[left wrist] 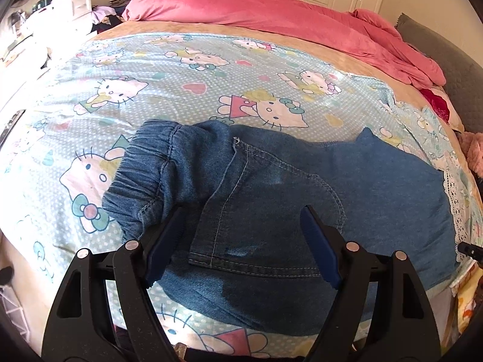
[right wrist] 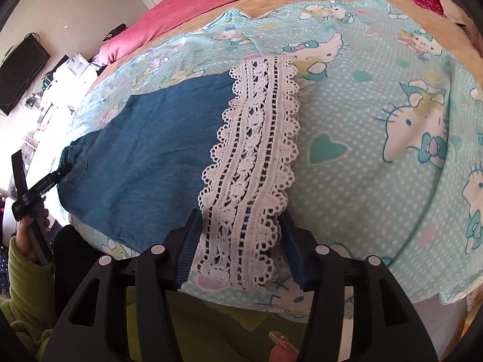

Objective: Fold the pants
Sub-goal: 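Open the left tool and hold it above the folded pants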

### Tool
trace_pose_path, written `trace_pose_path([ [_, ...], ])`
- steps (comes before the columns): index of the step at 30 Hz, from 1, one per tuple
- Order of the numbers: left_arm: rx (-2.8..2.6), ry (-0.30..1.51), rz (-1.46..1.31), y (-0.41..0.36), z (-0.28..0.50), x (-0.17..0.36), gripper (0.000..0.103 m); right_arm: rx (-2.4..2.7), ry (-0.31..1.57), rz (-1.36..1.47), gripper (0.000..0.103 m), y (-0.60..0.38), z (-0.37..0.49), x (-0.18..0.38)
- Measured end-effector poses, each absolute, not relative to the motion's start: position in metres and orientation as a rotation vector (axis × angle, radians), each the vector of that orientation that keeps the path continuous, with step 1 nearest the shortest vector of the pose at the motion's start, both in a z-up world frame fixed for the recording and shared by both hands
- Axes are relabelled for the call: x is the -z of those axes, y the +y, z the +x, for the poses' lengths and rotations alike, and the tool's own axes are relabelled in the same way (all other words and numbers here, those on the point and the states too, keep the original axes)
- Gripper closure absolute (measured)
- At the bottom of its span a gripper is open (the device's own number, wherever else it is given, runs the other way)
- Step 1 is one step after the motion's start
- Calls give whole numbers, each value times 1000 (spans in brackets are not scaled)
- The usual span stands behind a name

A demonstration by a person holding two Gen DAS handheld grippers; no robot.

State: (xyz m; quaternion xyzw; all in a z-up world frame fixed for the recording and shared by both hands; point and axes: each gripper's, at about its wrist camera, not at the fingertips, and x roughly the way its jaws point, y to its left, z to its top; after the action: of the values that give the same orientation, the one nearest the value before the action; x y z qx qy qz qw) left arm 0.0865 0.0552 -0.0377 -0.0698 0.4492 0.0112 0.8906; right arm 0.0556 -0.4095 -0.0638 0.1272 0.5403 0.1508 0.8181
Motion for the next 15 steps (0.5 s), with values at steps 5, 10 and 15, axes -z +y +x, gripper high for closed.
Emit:
trace_pose_path([
  [5,-30,940,-133,54,89,41,32,-341,1162,251,53,-398,56,69],
  [10,-43,942,-128,58,89,40,39,-360,1161,94,84,-380,46,58],
  [15,-39,940,-152,70,88,40,49,-327,1172,65,77,-379,33,69],
])
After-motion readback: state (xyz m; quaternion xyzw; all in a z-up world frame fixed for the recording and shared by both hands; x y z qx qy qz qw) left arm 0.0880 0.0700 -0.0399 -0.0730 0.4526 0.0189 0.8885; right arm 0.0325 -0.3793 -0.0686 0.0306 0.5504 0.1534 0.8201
